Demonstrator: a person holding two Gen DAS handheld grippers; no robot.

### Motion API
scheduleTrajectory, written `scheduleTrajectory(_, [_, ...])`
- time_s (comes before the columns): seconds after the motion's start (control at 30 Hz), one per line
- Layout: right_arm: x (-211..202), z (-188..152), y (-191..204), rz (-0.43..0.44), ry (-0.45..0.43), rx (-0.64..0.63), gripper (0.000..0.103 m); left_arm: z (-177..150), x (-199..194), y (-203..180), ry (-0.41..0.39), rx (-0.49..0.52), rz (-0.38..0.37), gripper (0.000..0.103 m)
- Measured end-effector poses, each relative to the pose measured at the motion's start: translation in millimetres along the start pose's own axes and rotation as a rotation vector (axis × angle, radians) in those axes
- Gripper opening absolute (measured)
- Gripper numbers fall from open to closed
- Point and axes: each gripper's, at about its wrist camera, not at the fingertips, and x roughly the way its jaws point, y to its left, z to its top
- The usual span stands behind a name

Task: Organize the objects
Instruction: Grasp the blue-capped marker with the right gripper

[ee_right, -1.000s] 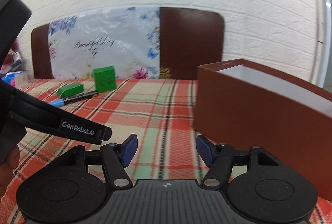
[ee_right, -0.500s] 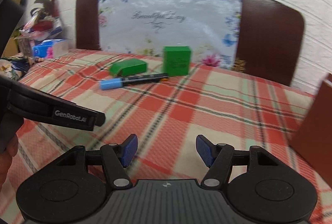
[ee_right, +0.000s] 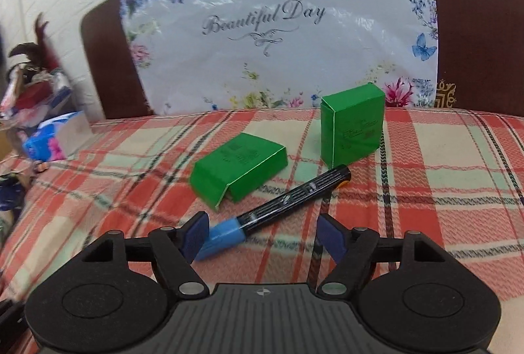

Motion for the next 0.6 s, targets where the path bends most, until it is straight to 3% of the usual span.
scheduleTrajectory(0.07, [4.2,-0.6,-0.1,-0.022,-0.007,-0.019,0.071,-0.3,-0.4,2.9,-0.003,-0.012,-0.010,0.071])
scheduleTrajectory(0.1, [3.1,-1.8,0.4,-0.021,-0.008,-0.030,0.060,-0.6,-0.6,3.5,-0.004,-0.015,-0.013,0.071])
scheduleTrajectory(0.13, [2.0,-3.3,1.6,-0.017,-0.003,-0.054,0.041,-0.6,-0.6,3.6,-0.005,-0.016,-0.015,0.071])
scheduleTrajectory(0.23, [-6.5,-10.9,3.0,-0.023,0.015,-0.152,0.020,-0.7,-0.4,2.8,-0.004,-0.010,-0.012,0.071])
scheduleTrajectory(0.47, [-57.6,-42.1,-29.6,-0.012,0.015,-0.154,0.017,-0.6,0.4,-2.1,0.012,0.023,0.001,0.073])
scheduleTrajectory(0.6, [-104.6,-70.9,-53.1,0.001,0.022,-0.121,0.017,3.2,1.7,-20.1,0.069,0.079,0.026,0.073])
